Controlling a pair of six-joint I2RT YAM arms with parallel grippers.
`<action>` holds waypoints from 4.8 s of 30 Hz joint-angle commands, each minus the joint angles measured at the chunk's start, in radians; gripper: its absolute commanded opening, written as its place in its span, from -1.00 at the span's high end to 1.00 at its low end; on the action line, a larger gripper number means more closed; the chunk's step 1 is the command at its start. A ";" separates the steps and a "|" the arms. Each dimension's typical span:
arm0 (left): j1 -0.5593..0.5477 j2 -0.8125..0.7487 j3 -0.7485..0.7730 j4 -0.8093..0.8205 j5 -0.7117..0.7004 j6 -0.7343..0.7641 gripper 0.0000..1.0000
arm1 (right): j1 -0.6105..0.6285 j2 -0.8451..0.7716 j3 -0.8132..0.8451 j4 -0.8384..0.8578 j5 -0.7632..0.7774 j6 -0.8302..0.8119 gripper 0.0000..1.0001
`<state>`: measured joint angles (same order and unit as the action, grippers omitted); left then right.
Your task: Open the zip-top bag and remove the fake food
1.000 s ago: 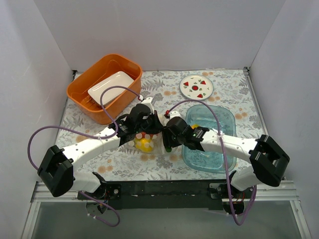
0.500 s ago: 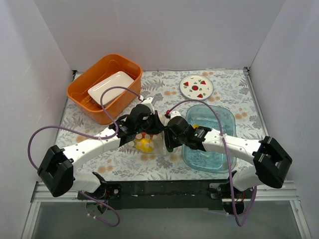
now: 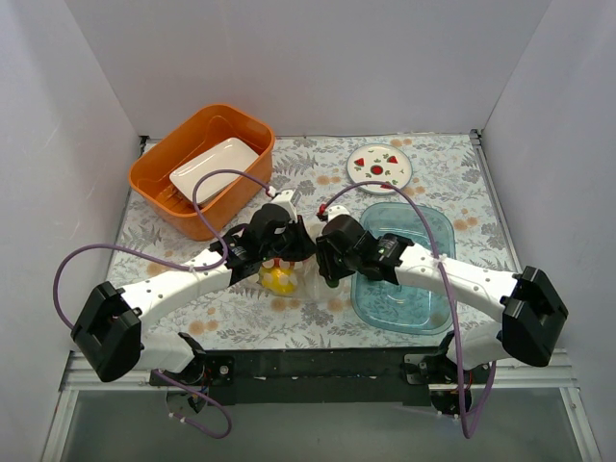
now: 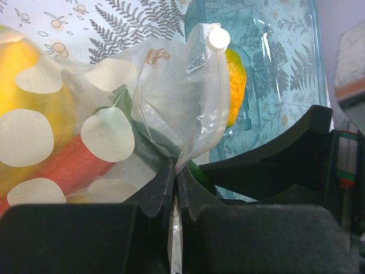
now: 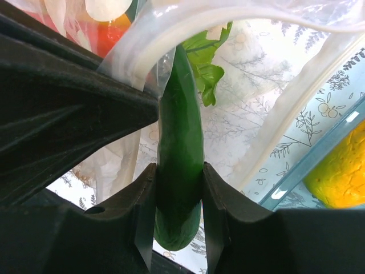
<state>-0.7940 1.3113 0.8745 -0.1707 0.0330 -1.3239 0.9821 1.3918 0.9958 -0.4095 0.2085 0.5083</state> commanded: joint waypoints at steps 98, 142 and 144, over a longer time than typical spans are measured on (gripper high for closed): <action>0.059 -0.118 0.043 -0.062 0.128 -0.037 1.00 | -0.166 0.141 -0.229 0.753 -0.075 0.391 0.22; 0.064 -0.133 0.055 -0.141 -0.067 -0.034 1.00 | 0.010 -0.161 -0.226 0.534 0.288 0.184 0.97; 0.064 -0.139 0.044 -0.138 -0.067 -0.035 1.00 | 0.012 -0.213 -0.224 0.488 0.322 0.174 0.97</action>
<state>-0.7357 1.2125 0.9115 -0.2935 0.0010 -1.3712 0.9897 1.2732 0.7696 0.1642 0.4248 0.7212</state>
